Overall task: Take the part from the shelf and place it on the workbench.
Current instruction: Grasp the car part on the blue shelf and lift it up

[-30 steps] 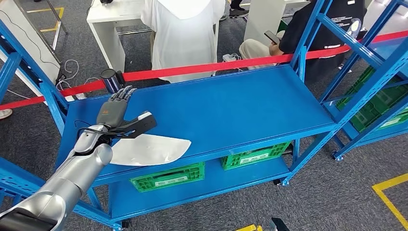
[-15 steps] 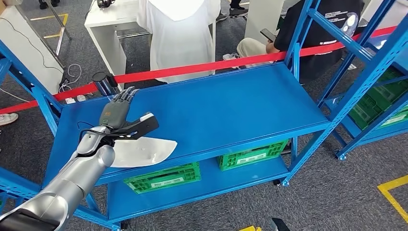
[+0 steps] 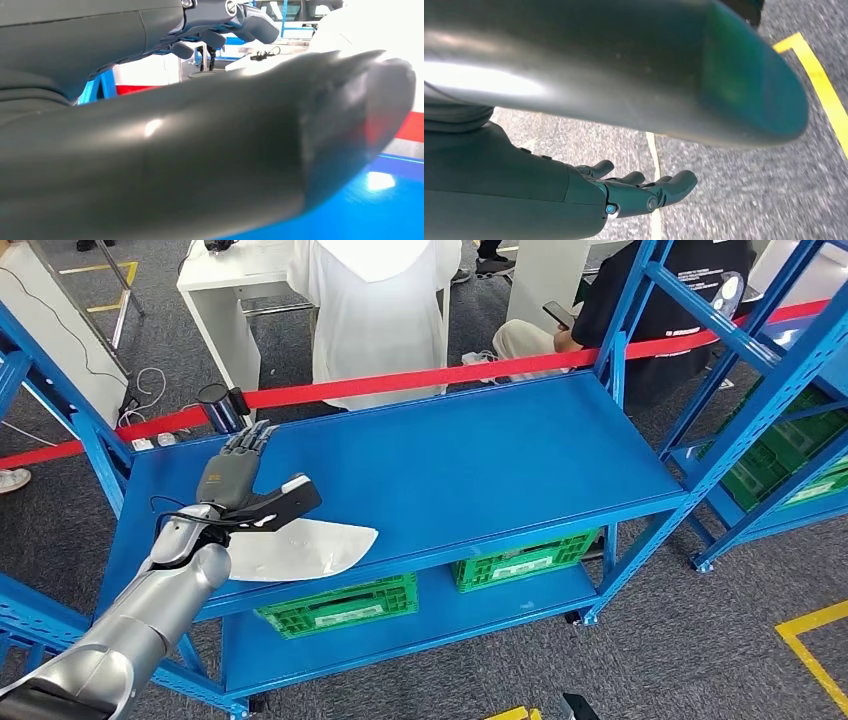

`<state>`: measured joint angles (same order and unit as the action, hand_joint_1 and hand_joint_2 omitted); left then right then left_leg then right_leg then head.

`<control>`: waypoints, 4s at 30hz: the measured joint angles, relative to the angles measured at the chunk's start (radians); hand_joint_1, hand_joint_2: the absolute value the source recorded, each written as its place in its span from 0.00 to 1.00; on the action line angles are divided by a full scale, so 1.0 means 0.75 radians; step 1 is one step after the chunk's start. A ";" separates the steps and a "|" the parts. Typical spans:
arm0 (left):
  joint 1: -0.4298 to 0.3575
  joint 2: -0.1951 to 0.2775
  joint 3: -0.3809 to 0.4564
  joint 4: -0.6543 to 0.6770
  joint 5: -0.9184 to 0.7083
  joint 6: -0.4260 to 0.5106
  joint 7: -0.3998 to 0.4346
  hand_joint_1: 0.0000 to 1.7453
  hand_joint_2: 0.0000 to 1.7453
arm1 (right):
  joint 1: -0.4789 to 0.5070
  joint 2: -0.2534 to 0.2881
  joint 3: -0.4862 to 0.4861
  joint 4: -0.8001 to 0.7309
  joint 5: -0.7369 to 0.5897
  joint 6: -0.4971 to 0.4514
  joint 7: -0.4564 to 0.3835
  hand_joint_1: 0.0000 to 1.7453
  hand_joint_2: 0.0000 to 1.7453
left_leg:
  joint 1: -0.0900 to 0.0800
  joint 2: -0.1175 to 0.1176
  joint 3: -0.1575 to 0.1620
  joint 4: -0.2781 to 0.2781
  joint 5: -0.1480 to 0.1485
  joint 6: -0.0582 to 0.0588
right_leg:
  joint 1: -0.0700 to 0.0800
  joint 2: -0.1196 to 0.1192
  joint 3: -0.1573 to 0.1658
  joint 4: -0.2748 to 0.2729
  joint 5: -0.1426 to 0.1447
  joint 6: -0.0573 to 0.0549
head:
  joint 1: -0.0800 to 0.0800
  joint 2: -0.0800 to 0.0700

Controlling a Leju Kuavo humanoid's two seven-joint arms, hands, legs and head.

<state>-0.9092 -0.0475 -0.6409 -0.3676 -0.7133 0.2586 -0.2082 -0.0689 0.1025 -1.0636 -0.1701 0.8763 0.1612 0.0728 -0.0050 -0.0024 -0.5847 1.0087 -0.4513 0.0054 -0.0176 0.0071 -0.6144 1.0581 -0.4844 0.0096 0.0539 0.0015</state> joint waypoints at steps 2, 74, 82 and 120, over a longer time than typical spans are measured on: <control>0.000 -0.001 0.000 -0.002 0.001 0.001 -0.001 0.00 0.00 | -0.001 0.000 0.000 0.000 0.000 0.000 0.000 0.00 0.00 | 0.005 0.003 0.000 -0.011 0.009 0.011 | 0.000 -0.002 -0.055 0.118 -0.071 0.009 | 0.004 0.000; 0.015 -0.012 -0.001 0.010 0.029 -0.007 -0.020 0.00 0.00 | -0.002 -0.007 -0.007 0.000 0.001 -0.004 0.000 0.00 0.00 | -0.009 0.001 -0.038 0.032 0.010 -0.012 | 0.005 -0.004 0.026 -0.013 -0.004 -0.013 | 0.006 0.000; 0.023 -0.007 -0.001 0.014 0.030 -0.007 -0.022 0.00 0.00 | -0.001 -0.007 -0.007 0.000 0.003 -0.002 0.000 0.00 0.00 | 0.009 0.000 -0.187 0.403 -0.186 -0.061 | -0.007 -0.008 0.006 -0.028 0.027 -0.049 | -0.001 0.000; 0.014 0.051 -0.062 0.039 0.036 -0.250 -0.044 0.00 1.00 | -0.001 -0.009 -0.007 -0.001 0.028 0.001 -0.002 0.00 0.00 | -0.002 -0.004 0.012 0.010 -0.024 -0.013 | -0.003 -0.005 -0.009 -0.050 0.068 0.001 | 0.002 0.000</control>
<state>-0.8988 -0.0095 -0.6873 -0.3384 -0.6861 0.0714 -0.2415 -0.0694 0.0957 -1.0685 -0.1705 0.8972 0.1621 0.0710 -0.0067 -0.0054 -0.5759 1.0164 -0.4692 -0.0046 -0.0196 0.0035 -0.6211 1.0205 -0.4334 0.0102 0.0552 0.0015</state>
